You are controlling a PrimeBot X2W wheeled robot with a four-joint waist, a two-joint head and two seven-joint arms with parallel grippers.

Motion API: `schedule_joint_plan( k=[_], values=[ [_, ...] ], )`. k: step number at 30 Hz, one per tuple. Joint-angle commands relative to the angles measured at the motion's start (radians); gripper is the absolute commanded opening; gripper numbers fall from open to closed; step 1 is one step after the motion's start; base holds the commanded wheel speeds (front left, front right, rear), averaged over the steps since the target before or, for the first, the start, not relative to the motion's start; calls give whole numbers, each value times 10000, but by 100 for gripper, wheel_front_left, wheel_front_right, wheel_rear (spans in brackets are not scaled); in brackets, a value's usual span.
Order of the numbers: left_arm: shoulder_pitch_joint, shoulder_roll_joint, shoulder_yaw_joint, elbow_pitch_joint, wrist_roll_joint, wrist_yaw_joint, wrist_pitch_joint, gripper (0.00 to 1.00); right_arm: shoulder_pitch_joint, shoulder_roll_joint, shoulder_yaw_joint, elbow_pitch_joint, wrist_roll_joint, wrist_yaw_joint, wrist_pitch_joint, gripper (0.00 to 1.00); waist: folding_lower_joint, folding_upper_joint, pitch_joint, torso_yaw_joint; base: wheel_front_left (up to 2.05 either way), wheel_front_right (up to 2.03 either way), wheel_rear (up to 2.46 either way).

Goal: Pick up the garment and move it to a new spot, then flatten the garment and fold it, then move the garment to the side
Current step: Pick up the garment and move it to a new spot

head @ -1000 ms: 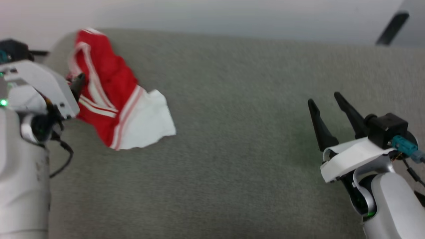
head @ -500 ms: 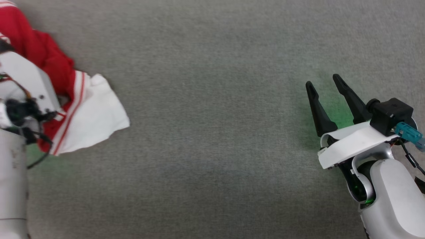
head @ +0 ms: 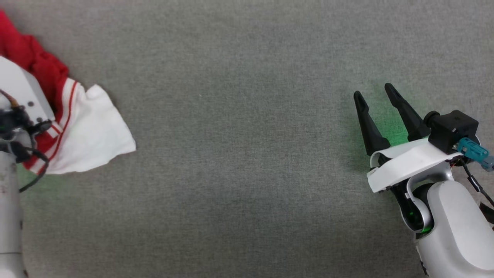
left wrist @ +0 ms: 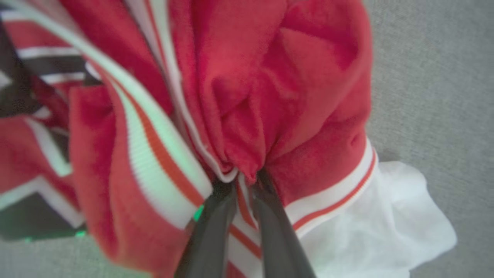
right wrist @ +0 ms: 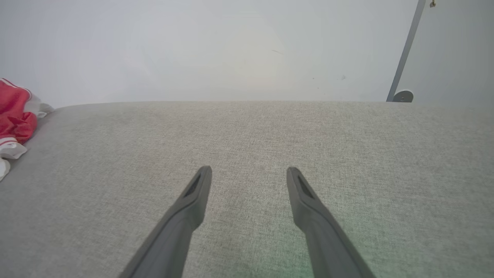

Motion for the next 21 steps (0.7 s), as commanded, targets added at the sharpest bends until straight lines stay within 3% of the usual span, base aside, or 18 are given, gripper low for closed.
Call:
schedule_joint_plan(
  k=[1, 5, 12, 21],
  values=[
    [82, -216, -156, -196, 55, -73, -188, 0, 39, -14, 3, 83, 56, 4, -96, 100, 0, 0, -395, 217, 0, 0, 0],
    [-148, 113, -173, -882, 311, -11, -737, 0, 246, -6, 11, 275, 93, 4, -159, 100, 0, 0, -976, 405, 0, 0, 0],
    [-377, 187, -349, -1999, 584, -101, -1603, 0, 660, 44, 58, 608, 120, 4, -215, 100, 0, 0, -2194, 719, 0, 0, 0],
    [-637, -197, -733, -2905, 655, -479, -2872, 0, 1146, 150, 39, 878, 165, 4, -230, 100, 0, 0, -3553, 1047, 0, 0, 0]
  ],
)
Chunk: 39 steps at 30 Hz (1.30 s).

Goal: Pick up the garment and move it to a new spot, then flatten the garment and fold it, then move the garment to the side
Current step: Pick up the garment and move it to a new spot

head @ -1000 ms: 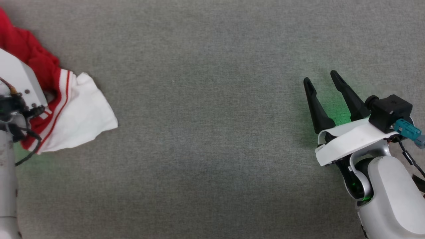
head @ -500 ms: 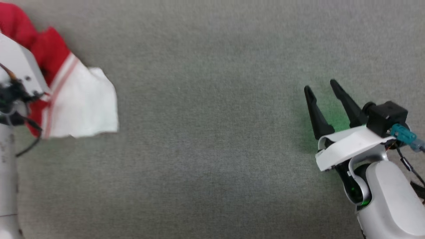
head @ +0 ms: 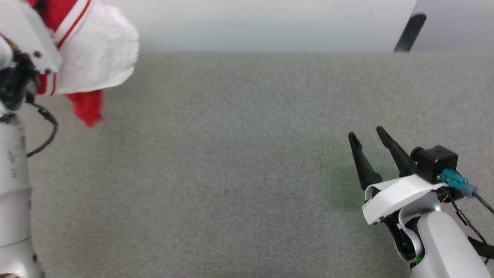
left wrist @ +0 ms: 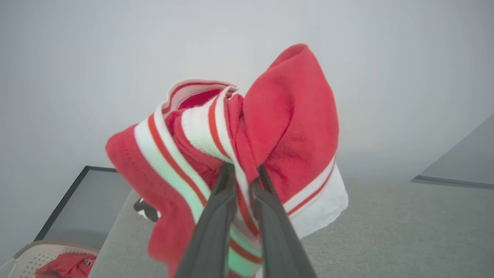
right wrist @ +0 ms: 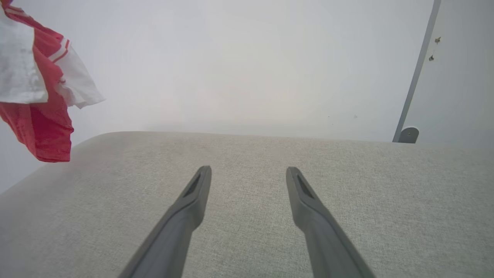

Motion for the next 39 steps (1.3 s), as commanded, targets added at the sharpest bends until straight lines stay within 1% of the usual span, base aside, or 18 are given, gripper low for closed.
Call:
schedule_joint_plan(
  k=[1, 4, 8, 11, 22, 27, 33, 39],
  values=[
    [-81, -61, -73, -128, 40, -126, -164, 0, 220, 34, 16, 47, 56, 4, -12, 100, 0, 0, -941, 343, 0, 0, 0],
    [-35, -349, -233, -395, -125, -195, -254, 0, 341, 79, 5, 90, 55, 4, 1, 100, 0, 0, -1343, 346, 0, 0, 0],
    [270, -721, -443, -800, -412, -276, 34, 0, 517, 59, -152, 96, -60, 4, 1, 100, 0, 0, -1721, 226, 0, 0, 0],
    [558, -1029, -583, -1178, -686, -292, 311, 0, 608, -17, -350, 109, -146, 4, 19, 100, 0, 0, -1859, 4, 0, 0, 0],
    [1715, -2024, -1319, -2845, -1362, -83, 1387, 0, 922, -371, -1652, 219, -591, 4, 22, 100, 0, 0, -1822, -1451, 0, 0, 0],
    [2037, -2462, -1786, -3511, -1625, -108, 1816, 0, 1091, -475, -2276, 220, -654, 4, -21, 100, 0, 0, -1655, -2174, 0, 0, 0],
    [2569, -2659, -2324, -3851, -1697, -54, 2303, 0, 1255, -347, -2734, 267, -669, 4, -76, 100, 0, 0, -1358, -2879, 0, 0, 0],
    [3430, -2689, -2888, -3569, -1780, -275, 2600, 0, 1267, -102, -2778, 504, -578, 4, -206, 100, 0, 0, -999, -3235, 0, 0, 0]
  ],
)
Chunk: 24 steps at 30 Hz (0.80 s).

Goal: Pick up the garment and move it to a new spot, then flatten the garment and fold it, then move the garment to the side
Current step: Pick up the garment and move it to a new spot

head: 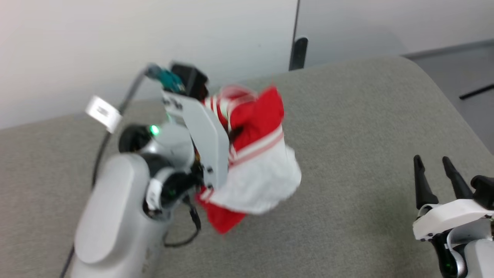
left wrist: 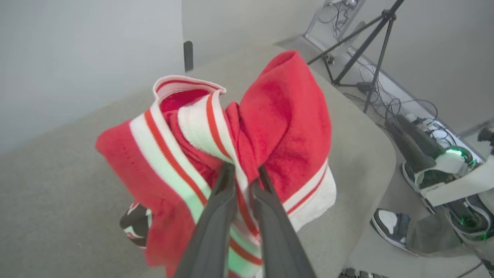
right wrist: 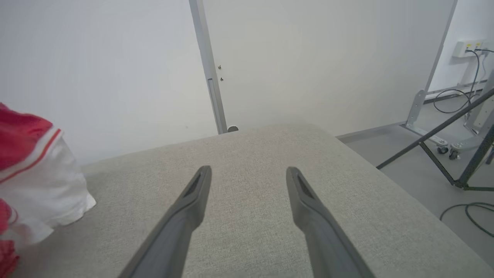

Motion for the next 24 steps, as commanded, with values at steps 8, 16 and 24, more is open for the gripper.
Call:
schedule_joint_plan(
  k=[8, 16, 24],
  values=[
    [1106, 130, -696, 1135, -143, -477, 269, 0, -318, 319, 309, 414, 125, 4, -269, 100, 0, 0, 704, -310, 0, 0, 0],
    [949, 139, -1047, 2265, -167, -854, 130, 36, -629, 322, 730, 735, 149, 4, -303, 100, 0, 0, 567, 70, 0, 0, 0],
    [776, 255, -1023, 2262, -339, -1072, -371, 100, -427, 61, 958, 826, 206, 4, -168, 100, 0, 0, -210, 759, 0, 0, 0]
  ],
)
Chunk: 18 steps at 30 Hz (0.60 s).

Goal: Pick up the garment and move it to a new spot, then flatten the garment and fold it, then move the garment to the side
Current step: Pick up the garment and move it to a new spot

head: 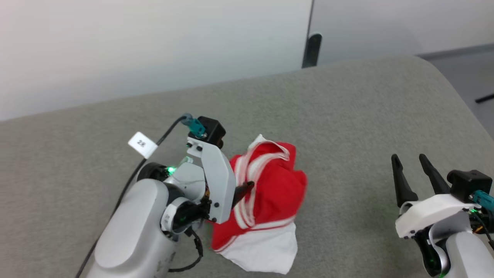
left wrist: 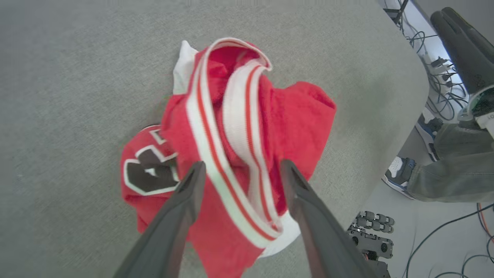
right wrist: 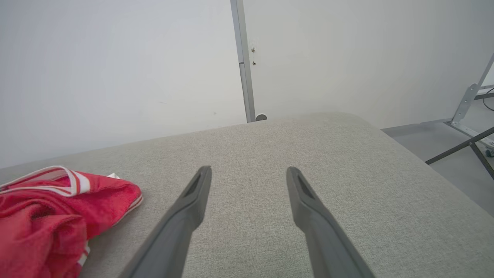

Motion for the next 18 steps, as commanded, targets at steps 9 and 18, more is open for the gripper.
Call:
schedule_joint_plan(
  k=[9, 18],
  values=[
    [335, 338, 105, -556, -67, -204, -1107, 100, 424, -262, 109, -410, 35, 4, 132, 100, -1, 0, -997, 1165, 0, 0, 0],
    [895, 1110, 27, -1587, 381, -344, -4113, 100, 903, -275, -32, -1137, 9, 4, 181, 100, -1, 0, -1400, 1866, 0, 0, 0]
  ],
)
